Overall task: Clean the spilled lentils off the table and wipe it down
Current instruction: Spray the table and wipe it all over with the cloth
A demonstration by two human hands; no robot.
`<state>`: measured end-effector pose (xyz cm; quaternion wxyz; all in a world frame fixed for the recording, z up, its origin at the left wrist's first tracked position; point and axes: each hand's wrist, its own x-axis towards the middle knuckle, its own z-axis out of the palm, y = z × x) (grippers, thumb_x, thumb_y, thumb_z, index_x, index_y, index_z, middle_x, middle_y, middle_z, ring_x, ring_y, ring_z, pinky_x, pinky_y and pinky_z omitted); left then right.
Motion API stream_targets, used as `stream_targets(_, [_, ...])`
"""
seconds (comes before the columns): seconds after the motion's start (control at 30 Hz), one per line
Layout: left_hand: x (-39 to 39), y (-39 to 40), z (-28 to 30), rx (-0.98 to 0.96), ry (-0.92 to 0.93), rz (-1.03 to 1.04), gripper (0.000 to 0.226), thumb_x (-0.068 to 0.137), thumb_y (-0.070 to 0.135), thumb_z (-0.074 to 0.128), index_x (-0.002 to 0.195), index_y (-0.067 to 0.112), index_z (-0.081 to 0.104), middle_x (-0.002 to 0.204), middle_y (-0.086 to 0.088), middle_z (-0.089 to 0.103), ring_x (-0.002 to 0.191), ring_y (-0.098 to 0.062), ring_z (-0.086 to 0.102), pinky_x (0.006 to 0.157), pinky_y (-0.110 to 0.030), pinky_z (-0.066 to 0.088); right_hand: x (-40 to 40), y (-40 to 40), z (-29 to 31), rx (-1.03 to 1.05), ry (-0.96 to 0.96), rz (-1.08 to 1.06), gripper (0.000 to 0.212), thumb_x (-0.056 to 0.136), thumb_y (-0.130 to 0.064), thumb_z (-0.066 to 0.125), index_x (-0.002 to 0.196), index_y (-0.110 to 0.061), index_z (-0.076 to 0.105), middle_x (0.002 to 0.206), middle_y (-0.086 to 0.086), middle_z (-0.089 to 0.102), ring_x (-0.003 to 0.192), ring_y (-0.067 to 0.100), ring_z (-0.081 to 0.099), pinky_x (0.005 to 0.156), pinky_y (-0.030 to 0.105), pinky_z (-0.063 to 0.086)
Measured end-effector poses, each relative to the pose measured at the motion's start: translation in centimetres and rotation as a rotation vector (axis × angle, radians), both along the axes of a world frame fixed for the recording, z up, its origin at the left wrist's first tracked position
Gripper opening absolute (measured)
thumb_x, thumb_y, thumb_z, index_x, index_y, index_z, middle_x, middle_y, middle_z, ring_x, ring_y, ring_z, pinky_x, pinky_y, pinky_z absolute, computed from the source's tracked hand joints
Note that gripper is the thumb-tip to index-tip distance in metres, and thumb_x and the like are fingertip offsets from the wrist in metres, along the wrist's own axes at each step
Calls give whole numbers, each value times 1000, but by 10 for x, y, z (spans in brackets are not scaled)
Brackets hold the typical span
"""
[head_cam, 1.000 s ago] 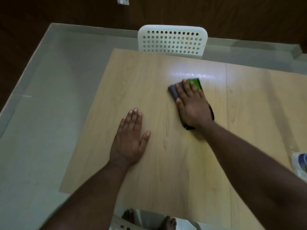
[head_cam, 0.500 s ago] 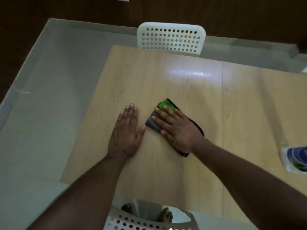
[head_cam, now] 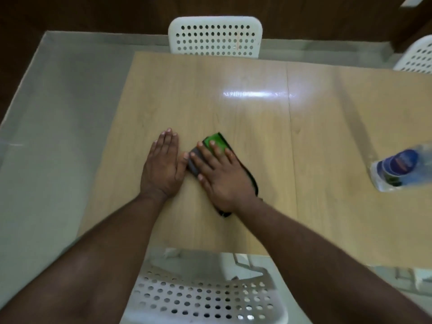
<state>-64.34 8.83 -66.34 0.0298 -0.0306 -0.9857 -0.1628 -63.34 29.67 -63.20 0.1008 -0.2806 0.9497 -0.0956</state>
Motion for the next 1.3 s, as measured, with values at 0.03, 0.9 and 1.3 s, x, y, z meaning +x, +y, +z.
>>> stream_targets(0.03, [5,0,2,11,-6,1,74,108,49,23,160,-2,36,168,-22,32,157,-35,29,130,-47,19,25,10,0,-8,-6,18,61,111,-48,19,169,-34,6,177,-4,-7,163,22,-11,131,50,4])
stream_targets(0.9, [105,-52,-5,23,-5,30,78,106,53,21,165,2,22,173,-17,18,162,-30,16,132,-46,11,88,9,5,47,13,-269,62,111,-52,15,168,-35,1,176,-7,-12,162,20,-12,131,51,7])
stream_targets(1.3, [110,-52,-9,122,68,73,80,108,59,18,168,7,10,177,-11,5,164,-21,2,131,-47,16,-38,-144,-6,43,57,-91,64,109,-52,17,169,-30,12,177,0,4,163,27,2,129,54,11])
